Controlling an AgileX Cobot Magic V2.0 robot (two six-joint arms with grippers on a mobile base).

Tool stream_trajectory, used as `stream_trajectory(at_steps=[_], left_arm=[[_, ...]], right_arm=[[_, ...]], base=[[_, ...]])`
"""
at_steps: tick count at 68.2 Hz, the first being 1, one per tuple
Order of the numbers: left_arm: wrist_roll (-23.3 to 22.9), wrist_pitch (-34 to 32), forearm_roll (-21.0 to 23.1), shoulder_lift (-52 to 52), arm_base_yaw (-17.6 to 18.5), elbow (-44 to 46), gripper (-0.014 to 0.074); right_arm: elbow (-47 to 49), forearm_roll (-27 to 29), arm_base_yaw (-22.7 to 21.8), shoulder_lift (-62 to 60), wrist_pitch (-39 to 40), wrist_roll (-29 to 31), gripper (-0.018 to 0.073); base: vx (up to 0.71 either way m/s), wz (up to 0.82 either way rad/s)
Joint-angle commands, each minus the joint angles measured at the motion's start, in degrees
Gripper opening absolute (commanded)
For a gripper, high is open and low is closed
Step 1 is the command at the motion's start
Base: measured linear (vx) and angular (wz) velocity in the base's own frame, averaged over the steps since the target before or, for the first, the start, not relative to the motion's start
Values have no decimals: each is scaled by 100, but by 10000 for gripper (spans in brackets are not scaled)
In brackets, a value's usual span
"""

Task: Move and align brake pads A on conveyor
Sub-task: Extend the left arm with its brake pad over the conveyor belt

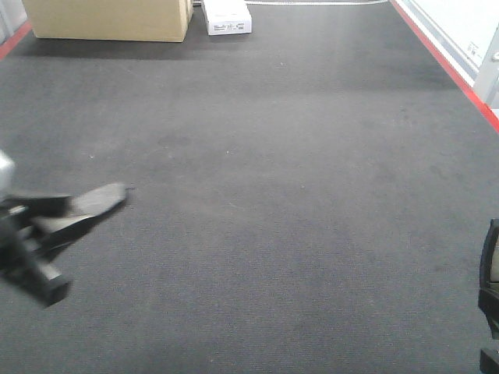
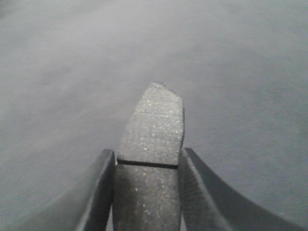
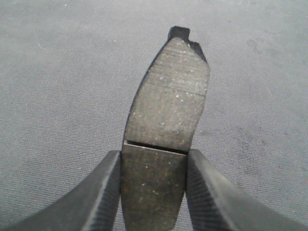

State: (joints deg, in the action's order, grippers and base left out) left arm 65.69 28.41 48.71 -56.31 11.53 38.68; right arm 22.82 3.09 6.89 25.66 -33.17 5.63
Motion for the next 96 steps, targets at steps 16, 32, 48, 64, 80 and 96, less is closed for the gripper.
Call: stream_trajectory(at_steps=[16, 32, 48, 64, 80, 96], left_arm=[[-581, -618, -743, -1456, 1322, 1057, 146], [-5213, -595, -3518, -2362, 1490, 1762, 146], [-9959, 907, -6975, -3390, 1490, 2701, 146], [-10581, 536, -6924, -3797, 1490, 2726, 146], [-10815, 626, -6814, -4125, 1490, 2726, 155], [-10835, 926, -6375, -4300, 1490, 2714, 174]], right_arm=[[175, 3, -8, 30, 493, 27, 4], [175, 3, -8, 30, 493, 27, 4], [175, 3, -8, 30, 493, 27, 4], [175, 3, -8, 30, 493, 27, 4], [175, 3, -8, 30, 493, 27, 4], [175, 3, -8, 30, 493, 27, 4]], base=[[0, 0], [0, 0], [0, 0], [0, 0], [0, 0], [0, 0]])
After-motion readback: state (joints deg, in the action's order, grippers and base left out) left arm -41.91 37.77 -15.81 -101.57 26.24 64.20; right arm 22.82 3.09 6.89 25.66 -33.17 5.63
